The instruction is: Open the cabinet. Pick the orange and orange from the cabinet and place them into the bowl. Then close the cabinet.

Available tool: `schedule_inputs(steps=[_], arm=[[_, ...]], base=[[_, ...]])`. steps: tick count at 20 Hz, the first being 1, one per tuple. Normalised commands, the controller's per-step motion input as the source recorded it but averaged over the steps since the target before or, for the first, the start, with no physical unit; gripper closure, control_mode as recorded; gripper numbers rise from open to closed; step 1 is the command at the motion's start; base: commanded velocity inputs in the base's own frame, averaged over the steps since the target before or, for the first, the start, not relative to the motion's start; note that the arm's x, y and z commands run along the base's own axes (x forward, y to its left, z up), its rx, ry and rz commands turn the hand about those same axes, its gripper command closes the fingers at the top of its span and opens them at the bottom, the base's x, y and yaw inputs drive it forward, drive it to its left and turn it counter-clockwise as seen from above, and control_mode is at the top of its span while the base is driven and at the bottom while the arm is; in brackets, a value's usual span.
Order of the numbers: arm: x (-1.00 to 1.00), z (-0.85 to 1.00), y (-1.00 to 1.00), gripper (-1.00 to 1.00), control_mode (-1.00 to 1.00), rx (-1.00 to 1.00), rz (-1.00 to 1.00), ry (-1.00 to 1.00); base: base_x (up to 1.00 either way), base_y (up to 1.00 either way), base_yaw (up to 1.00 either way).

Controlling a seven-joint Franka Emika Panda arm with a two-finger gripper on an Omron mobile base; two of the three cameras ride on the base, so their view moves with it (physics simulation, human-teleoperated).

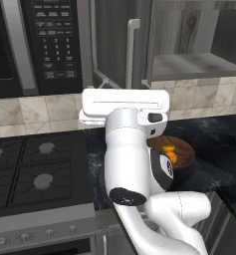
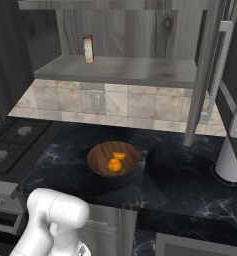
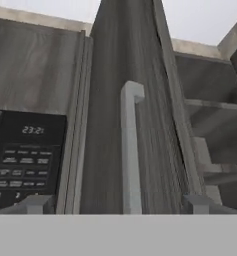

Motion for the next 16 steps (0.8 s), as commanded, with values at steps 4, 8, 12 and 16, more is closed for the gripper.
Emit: schedule_inputs(steps=[4, 8, 12, 16], arm=[[0.32, 0.0, 0.4, -1.0, -1.0, -0.03, -0.29, -0.02], [0.3, 0.0, 0.21, -1.0, -1.0, -0.07, -0.39, 0.0], [0.32, 0.0, 0.04, -1.0, -1.0, -0.03, -0.41, 0.0], [0.58, -0.01, 0.0, -1.0, -1.0, 0.0, -0.2, 0.01]], base=[[0.0, 0.0, 0.0], [0.0, 0.0, 0.0], [0.0, 0.0, 0.0], [0.0, 0.0, 0.0]])
